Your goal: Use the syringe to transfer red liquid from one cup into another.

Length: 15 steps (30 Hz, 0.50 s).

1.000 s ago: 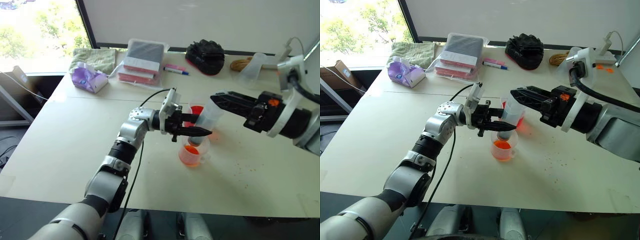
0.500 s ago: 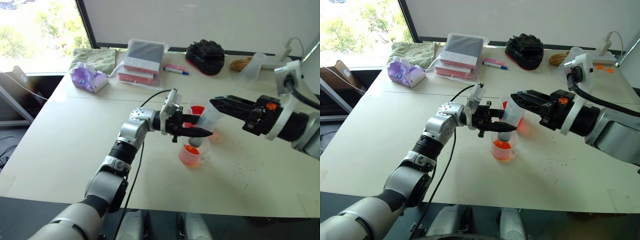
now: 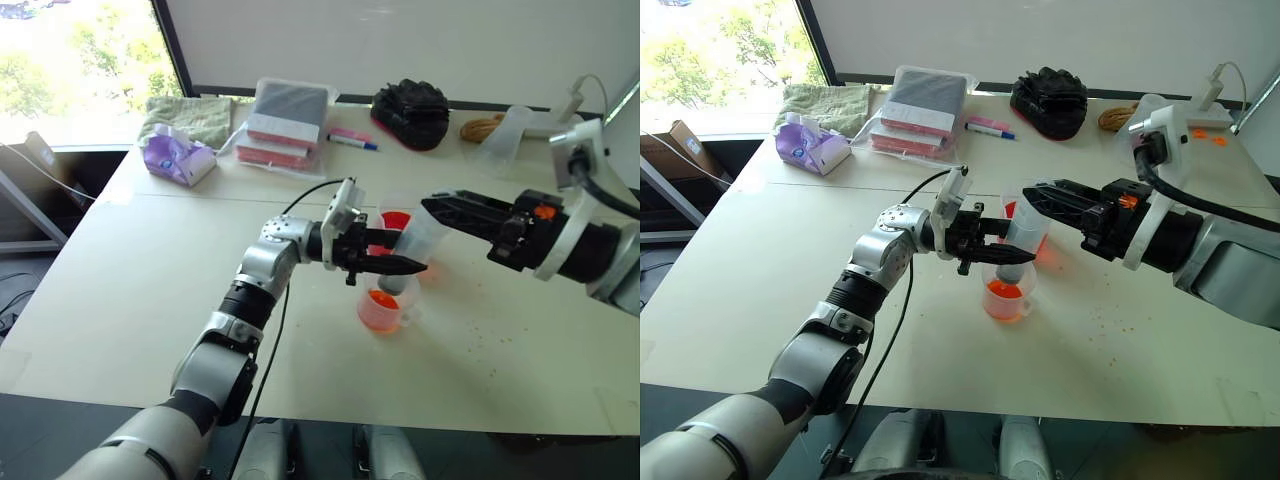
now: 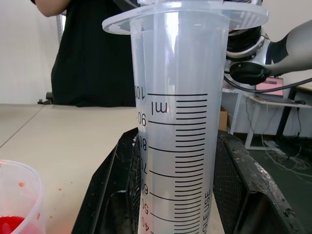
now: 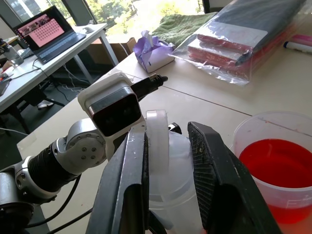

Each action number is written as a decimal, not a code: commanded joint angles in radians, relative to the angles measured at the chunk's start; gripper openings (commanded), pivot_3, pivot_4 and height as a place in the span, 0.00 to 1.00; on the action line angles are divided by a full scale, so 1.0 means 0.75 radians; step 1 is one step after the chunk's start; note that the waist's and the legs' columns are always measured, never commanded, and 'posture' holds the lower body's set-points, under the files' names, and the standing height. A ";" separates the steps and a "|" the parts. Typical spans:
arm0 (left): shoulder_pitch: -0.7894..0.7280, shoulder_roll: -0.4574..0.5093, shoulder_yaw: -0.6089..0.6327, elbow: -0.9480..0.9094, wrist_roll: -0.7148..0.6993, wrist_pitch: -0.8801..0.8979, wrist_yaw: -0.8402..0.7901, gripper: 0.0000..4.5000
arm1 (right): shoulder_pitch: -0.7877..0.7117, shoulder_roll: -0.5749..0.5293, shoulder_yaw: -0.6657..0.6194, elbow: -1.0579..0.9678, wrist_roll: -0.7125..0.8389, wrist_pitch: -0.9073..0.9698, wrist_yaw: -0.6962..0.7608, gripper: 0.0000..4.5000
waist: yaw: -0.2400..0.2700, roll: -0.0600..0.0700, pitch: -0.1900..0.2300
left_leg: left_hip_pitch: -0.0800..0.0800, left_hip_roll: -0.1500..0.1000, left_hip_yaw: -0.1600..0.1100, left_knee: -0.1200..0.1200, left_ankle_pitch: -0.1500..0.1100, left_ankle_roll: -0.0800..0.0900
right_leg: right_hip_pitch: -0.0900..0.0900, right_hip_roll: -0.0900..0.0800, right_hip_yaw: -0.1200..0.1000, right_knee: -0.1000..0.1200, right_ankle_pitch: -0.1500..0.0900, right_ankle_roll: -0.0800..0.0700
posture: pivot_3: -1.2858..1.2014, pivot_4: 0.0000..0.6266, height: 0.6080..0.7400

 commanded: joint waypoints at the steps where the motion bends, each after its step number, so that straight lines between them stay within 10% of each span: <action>1: -0.034 -0.032 0.030 -0.070 -0.027 -0.025 0.039 0.32 | 0.010 -0.032 0.036 -0.083 0.059 0.059 0.038 0.67 | 0.000 0.000 0.000 | 0.000 0.000 0.000 0.000 0.000 0.000 | 0.000 0.000 0.000 0.000 0.000 0.000 | 0.52 0.24 1.00; 15: -0.036 -0.038 0.049 -0.094 -0.045 0.012 0.063 0.32 | 0.032 -0.152 -0.207 0.161 -0.094 0.180 0.211 0.67 | 0.000 0.000 0.000 | 0.000 0.000 0.000 0.000 0.000 0.000 | 0.001 0.000 0.000 0.000 0.000 0.000 | 0.52 0.24 1.00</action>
